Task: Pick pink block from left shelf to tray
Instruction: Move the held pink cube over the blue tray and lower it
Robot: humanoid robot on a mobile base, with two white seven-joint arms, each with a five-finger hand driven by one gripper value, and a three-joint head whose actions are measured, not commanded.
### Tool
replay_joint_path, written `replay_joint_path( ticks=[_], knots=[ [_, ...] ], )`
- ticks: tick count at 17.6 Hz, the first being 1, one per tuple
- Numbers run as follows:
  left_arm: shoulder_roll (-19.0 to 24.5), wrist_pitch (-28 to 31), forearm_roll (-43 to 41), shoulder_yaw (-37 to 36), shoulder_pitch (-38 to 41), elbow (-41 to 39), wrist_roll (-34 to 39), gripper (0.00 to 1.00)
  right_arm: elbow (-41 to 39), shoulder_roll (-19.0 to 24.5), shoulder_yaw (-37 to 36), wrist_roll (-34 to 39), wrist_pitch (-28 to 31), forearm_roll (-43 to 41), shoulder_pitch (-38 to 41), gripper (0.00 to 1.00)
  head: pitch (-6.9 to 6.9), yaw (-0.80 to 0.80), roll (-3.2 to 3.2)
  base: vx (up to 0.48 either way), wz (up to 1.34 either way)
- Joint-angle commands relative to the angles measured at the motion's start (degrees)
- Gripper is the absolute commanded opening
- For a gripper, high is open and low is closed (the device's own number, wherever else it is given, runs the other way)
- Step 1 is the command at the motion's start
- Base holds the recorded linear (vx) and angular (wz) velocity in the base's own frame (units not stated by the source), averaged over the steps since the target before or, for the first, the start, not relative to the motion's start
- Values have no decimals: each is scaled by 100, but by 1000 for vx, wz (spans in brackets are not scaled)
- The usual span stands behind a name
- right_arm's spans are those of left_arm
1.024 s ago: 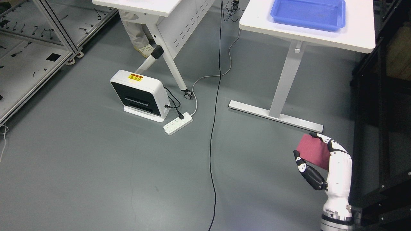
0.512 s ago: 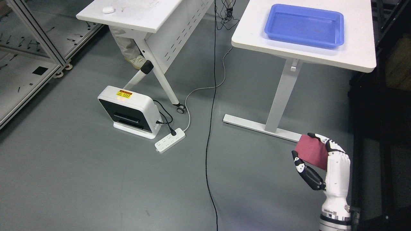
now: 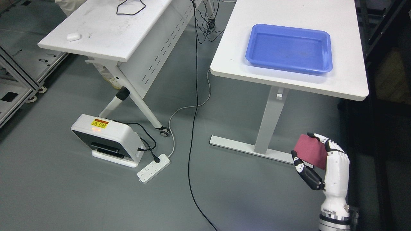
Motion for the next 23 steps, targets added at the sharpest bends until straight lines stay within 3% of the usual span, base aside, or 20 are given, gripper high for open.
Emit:
replay_joint_path(
  ticks=[1,23],
  knots=[
    [100,4,44,0,0,-100,2,100,4,-100,12,0,2,0,-4,1,0,0,0,349,8],
    [100,4,44,0,0,-100,2,100,21,-100,73,122,37,0,-48,2,0,0,0,292,-8]
  ],
)
